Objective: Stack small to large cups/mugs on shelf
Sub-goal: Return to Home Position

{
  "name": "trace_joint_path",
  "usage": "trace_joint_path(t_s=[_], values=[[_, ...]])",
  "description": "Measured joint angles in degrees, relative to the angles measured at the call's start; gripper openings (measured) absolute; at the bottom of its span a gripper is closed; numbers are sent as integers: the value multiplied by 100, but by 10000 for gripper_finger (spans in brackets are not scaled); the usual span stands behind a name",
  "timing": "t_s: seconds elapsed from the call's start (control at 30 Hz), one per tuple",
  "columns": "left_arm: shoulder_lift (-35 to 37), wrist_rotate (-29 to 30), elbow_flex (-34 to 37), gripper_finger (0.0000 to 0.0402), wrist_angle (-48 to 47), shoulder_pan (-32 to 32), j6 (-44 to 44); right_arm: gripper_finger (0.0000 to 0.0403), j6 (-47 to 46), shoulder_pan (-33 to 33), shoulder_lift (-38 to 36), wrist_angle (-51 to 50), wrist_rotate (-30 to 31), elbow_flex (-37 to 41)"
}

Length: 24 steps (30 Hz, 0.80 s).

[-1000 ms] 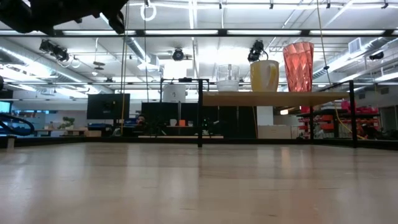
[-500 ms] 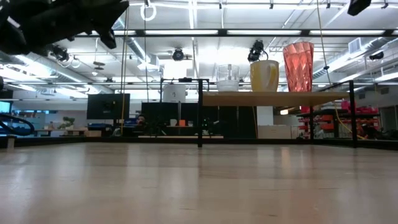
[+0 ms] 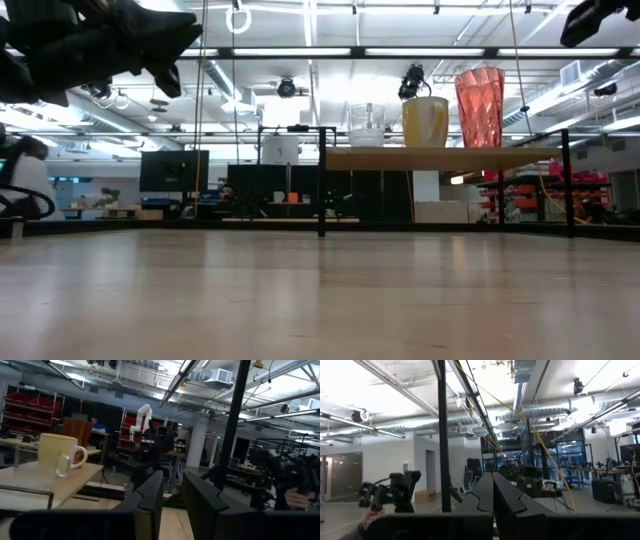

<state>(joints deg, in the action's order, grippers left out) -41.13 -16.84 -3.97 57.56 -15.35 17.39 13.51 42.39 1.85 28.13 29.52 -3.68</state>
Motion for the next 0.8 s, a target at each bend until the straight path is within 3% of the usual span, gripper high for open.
trace_joint_path(t_s=[0.4,0.6,0.8], values=[[-6,-908,0,89,-233,86,-350,4,-646,0,2,-542,0,235],[-11,-938,0,81,-1074,84,-906,4,-1116,0,2,-1295,41,238],[-11,-873,2,84,-1329,64,-1086,4,-1485,-2,2,-1989,562,238]])
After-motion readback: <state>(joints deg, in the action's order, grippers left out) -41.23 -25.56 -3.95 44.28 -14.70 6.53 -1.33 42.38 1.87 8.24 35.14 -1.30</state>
